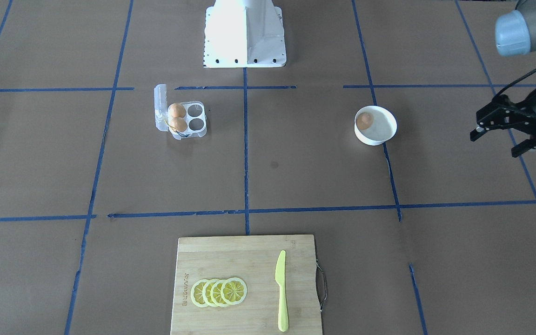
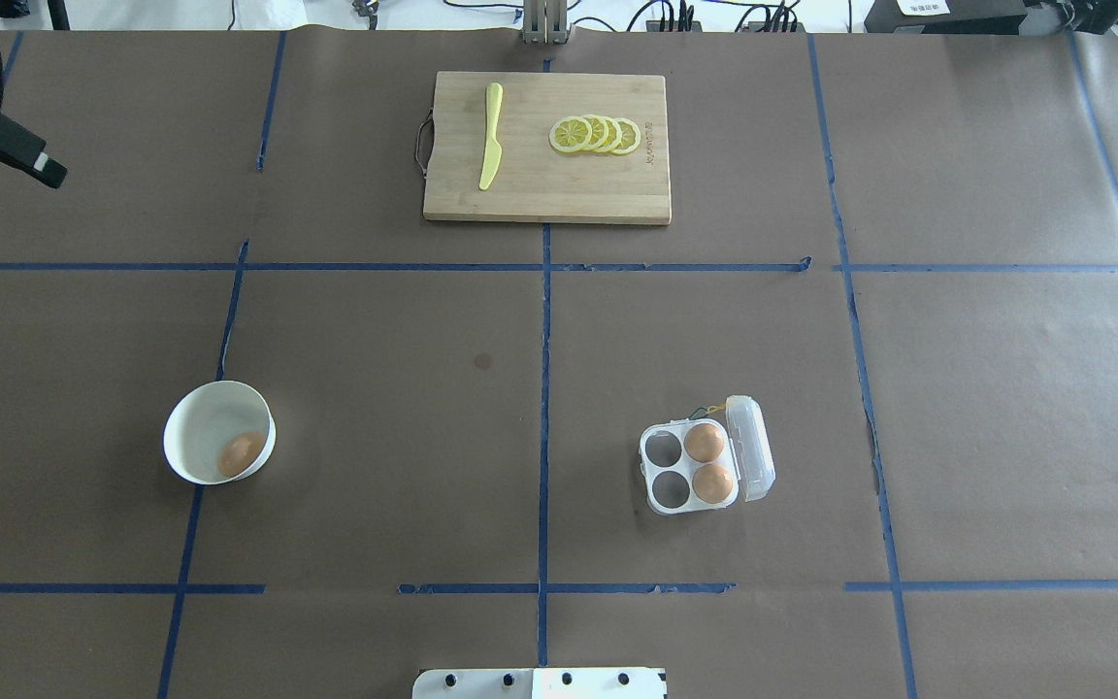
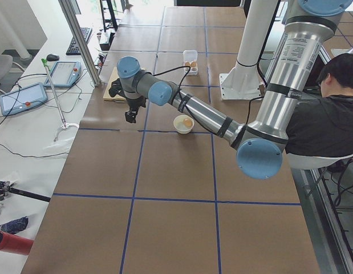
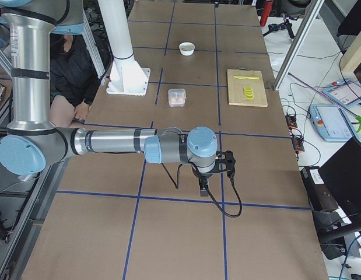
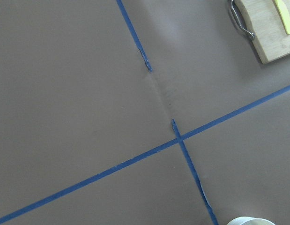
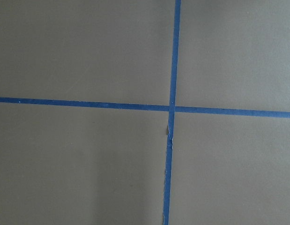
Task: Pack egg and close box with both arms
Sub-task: 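Move the left gripper down over the white bowl, then lower the left gripper into the bowl and close on the brown egg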
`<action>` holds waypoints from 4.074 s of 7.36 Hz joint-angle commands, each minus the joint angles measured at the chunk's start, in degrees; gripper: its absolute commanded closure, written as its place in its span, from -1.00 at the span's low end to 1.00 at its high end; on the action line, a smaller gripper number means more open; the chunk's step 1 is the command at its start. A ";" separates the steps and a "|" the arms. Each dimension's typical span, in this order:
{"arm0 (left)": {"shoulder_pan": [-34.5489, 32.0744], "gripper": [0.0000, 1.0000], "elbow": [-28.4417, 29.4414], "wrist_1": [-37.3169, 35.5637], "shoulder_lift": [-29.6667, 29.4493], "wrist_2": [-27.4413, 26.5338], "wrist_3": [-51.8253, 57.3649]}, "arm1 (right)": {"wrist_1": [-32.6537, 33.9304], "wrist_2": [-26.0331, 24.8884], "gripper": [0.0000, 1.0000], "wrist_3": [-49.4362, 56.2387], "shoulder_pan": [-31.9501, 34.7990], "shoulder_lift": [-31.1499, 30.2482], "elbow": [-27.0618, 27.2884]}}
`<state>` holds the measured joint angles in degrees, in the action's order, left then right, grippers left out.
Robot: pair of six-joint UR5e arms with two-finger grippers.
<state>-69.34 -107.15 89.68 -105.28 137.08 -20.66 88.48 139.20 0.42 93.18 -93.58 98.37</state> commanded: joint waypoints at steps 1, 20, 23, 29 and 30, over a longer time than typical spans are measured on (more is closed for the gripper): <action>7.78 -1.00 -6.81 0.05 4.27 -5.40 -16.11 | -0.07 0.02 -1.00 -0.07 -0.19 0.06 0.07; 34.88 -0.63 -2.71 25.80 13.26 -24.84 -50.71 | 0.02 0.28 -1.00 -0.42 -0.10 -0.03 -0.02; 36.28 -0.63 -2.53 25.80 13.26 -24.93 -50.80 | 0.11 0.28 -1.00 -0.42 -0.19 -0.11 -0.10; 37.61 -0.63 -1.74 25.72 13.08 -26.07 -50.80 | 0.11 0.37 -1.00 -0.42 -0.10 -0.47 0.42; 37.61 -0.61 -1.66 25.72 13.08 -26.07 -50.89 | 0.11 0.37 -1.00 -0.42 -0.10 -0.47 0.42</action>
<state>-31.71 -108.88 115.40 -92.19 111.01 -71.47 88.59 139.57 0.00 93.07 -94.02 98.73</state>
